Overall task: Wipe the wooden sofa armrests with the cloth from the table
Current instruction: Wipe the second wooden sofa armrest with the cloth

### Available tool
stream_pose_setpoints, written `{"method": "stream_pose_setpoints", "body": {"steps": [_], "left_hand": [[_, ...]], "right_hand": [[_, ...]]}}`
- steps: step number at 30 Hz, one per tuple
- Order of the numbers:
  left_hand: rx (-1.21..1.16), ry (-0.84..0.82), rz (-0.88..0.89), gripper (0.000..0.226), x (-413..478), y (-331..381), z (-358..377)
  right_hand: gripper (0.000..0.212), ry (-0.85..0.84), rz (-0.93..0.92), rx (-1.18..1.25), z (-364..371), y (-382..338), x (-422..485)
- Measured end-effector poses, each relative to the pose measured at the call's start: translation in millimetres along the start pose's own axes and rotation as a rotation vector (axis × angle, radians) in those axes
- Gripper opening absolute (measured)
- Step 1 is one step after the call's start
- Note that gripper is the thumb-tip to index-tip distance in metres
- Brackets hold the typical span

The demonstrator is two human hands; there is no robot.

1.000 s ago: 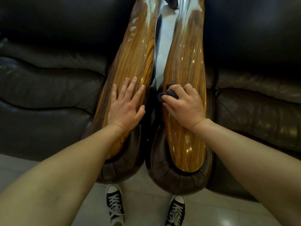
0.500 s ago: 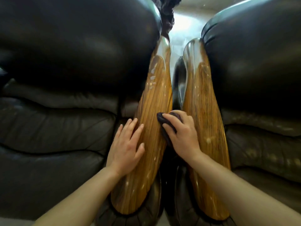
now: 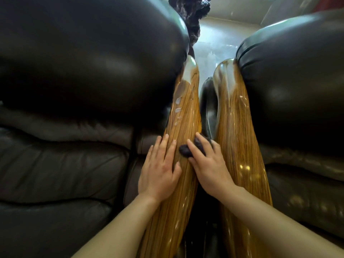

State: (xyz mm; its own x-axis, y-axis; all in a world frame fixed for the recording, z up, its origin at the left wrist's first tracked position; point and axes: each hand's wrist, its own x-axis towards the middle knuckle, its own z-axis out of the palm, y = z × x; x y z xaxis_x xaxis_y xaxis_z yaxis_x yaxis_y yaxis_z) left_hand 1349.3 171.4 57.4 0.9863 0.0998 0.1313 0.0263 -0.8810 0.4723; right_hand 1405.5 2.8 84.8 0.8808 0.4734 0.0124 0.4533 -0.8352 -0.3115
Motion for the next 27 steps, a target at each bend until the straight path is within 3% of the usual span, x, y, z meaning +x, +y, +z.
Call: {"method": "stream_pose_setpoints", "body": {"steps": [5,7,10,16,21,25,27], "left_hand": [[-0.033,-0.003,0.008,0.063,-1,-2,-1],[-0.037,0.0,0.013,0.063,-1,-3,0],[-0.034,0.012,0.011,0.063,1,-3,-1],[-0.071,0.058,0.005,0.053,-1,-4,-3],[-0.035,0.028,0.0,0.056,0,-3,-5],[-0.004,0.001,-0.015,0.053,0,-2,-7],[0.001,0.001,-0.02,0.055,1,-1,-7]], "right_hand": [[0.042,0.085,-0.261,0.111,-30,-8,48],[0.047,0.128,-0.232,0.169,-35,-21,82],[0.065,-0.009,-0.201,0.162,-31,-39,106],[0.042,0.025,-0.416,0.005,-24,-5,63],[0.034,0.13,-0.194,0.079,-22,-18,82],[0.035,0.068,-0.378,0.054,-21,-4,58],[0.034,0.114,-0.288,0.072,-29,4,80]]}}
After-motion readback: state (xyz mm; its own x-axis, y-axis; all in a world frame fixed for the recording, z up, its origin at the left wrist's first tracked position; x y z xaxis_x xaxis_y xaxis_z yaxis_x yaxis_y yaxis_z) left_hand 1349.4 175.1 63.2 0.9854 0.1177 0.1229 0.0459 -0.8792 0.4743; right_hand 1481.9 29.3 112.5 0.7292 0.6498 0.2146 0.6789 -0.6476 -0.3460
